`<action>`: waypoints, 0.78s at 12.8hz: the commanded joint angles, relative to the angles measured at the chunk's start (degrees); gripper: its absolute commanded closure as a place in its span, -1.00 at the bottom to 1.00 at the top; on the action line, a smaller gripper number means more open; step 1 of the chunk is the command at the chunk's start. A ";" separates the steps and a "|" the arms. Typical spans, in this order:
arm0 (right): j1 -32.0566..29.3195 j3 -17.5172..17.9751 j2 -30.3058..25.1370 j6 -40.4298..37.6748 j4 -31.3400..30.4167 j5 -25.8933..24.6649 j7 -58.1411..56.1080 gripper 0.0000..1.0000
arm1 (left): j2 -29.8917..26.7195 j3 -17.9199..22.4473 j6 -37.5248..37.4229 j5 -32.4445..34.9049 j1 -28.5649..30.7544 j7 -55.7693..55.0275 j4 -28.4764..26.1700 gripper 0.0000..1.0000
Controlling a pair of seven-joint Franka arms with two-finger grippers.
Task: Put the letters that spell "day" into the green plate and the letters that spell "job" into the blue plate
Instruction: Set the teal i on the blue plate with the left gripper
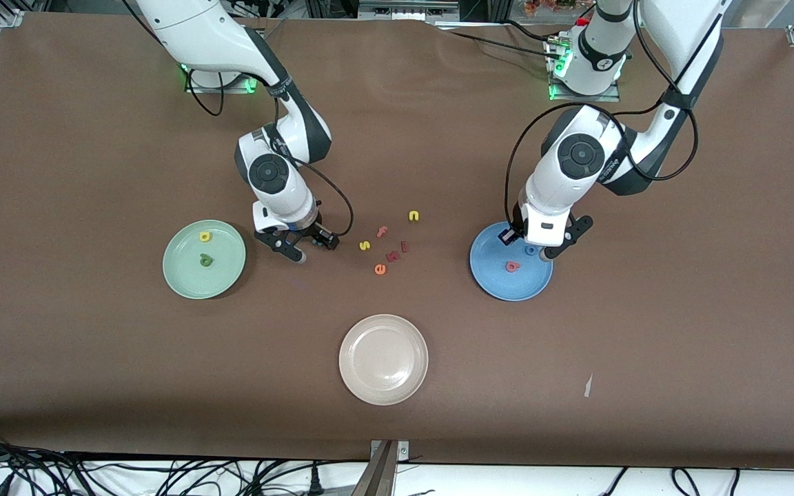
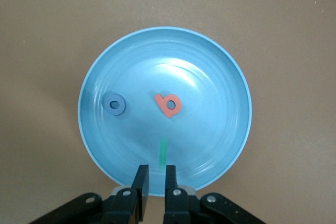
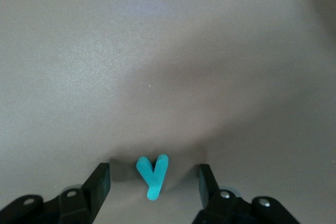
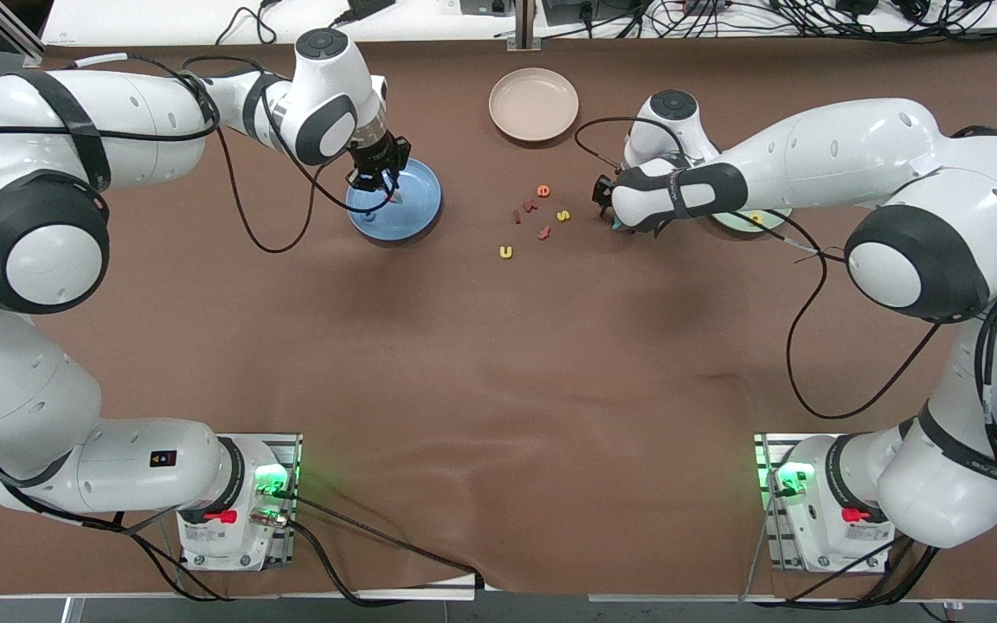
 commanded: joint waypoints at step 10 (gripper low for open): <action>0.56 -0.32 -0.40 1.37 -1.14 -0.08 0.54 0.47 | -6.87 0.27 -17.65 -0.27 9.32 19.20 10.09 -0.70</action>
